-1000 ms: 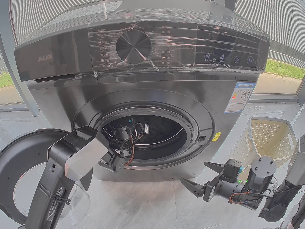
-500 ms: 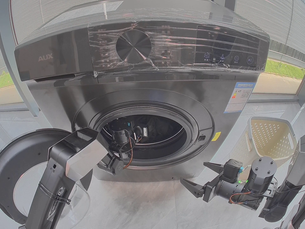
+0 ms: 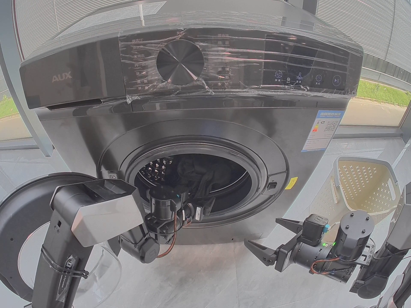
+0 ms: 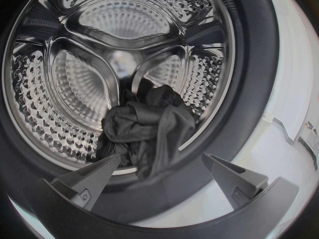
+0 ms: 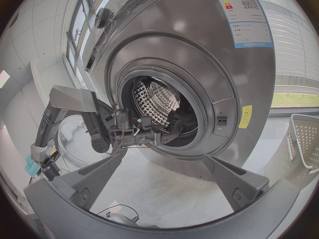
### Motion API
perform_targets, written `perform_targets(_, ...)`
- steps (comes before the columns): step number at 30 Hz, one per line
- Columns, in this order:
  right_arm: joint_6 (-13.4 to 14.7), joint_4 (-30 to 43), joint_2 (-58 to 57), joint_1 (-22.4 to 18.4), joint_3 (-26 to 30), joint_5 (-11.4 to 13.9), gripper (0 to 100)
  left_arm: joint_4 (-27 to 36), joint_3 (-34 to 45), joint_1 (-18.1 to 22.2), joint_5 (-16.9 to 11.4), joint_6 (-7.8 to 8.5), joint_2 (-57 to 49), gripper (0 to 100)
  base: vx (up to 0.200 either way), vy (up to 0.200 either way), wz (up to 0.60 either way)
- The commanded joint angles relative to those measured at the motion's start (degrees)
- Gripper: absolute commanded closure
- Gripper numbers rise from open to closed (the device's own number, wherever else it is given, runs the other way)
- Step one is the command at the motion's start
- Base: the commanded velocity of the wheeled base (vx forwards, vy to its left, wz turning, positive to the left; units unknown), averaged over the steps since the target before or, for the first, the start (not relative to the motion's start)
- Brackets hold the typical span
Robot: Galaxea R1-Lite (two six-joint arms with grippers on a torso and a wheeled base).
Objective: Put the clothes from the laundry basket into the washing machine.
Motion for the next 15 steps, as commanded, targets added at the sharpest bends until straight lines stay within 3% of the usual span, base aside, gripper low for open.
perform_targets(1,0.0,0.0,-0.7,-0.1,0.4,0.0,0,-0.9,13.1,-4.1,-0.1,0.35,-10.1,0,0.000,0.000,0.00)
perform_targets(12,0.0,0.0,-1.1,-0.1,1.0,0.0,0,-4.4,23.8,-11.9,-0.2,-0.70,-15.8,0,0.000,0.000,0.00)
perform_targets(15,-0.2,0.1,-1.6,-0.6,1.4,-0.1,0,-5.5,26.0,-15.8,0.7,-2.81,-19.1,0,0.000,0.000,0.00)
